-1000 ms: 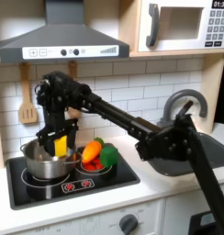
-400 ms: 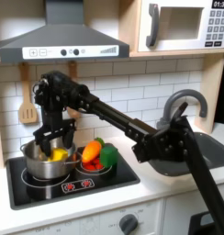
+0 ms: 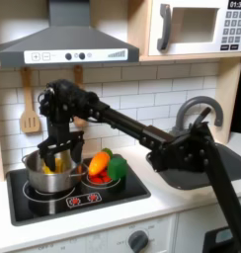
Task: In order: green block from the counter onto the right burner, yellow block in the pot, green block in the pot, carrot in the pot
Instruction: 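Put the yellow block in the pot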
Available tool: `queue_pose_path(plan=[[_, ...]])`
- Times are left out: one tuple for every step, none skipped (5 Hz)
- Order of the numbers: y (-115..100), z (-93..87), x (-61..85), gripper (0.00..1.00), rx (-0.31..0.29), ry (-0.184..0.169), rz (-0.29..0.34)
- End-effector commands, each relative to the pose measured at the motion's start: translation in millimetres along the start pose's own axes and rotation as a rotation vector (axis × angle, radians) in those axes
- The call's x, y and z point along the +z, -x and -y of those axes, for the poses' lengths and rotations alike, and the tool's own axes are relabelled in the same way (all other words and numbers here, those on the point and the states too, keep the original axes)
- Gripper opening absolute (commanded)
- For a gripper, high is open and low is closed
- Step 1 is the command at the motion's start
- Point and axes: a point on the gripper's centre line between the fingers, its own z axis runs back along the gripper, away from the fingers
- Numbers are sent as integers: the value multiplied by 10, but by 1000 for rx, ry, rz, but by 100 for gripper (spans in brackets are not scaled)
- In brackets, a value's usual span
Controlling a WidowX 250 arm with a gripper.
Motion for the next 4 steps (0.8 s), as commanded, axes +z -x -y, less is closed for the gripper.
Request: queue_pose_path(plan=[[67,231,392,100,-66,15,132],[143,441,408,100,-126,31,131],[243,613,338,100,-154,42,105],[311,825,273,100,-183,69,75]])
